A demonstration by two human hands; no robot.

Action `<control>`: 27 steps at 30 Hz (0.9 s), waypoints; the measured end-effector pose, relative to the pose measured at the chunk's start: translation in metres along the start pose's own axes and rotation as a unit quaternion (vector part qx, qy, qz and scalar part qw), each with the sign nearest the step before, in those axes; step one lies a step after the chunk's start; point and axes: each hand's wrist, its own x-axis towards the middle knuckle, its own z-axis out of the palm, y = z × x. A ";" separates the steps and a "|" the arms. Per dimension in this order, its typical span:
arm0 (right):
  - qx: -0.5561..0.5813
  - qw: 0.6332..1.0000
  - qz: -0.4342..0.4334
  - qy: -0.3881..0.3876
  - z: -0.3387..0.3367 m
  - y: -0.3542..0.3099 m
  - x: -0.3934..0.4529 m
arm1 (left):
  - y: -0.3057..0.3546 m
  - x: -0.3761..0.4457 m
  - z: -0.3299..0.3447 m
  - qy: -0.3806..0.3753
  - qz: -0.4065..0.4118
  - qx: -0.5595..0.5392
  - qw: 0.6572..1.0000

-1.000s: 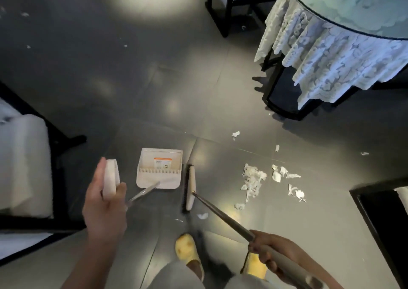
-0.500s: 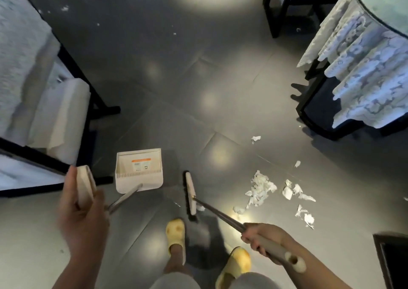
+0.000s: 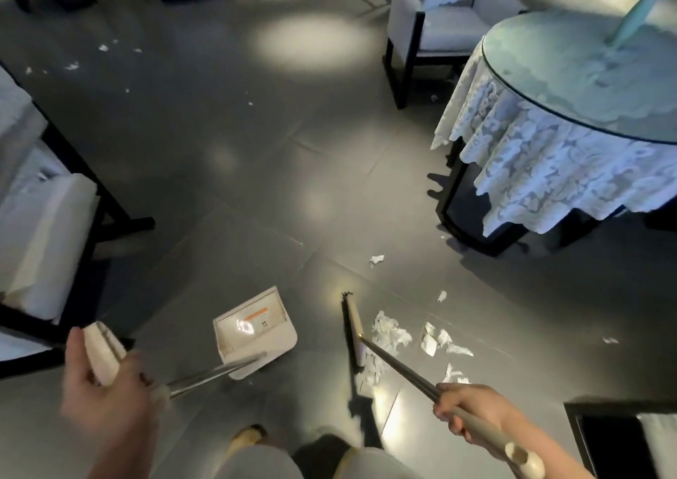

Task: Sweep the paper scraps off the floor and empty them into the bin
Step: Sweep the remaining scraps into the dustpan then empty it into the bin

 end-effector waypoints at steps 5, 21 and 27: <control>0.035 0.997 0.044 -0.059 -0.006 0.008 -0.001 | 0.019 -0.011 0.037 -0.078 0.024 0.025 0.996; 0.179 0.982 -0.054 0.020 -0.007 -0.093 0.019 | 0.037 0.047 0.169 -0.229 0.038 0.009 0.973; 0.352 0.933 -0.056 -0.049 0.015 -0.205 0.080 | 0.043 0.123 0.220 -0.303 -0.004 0.048 0.952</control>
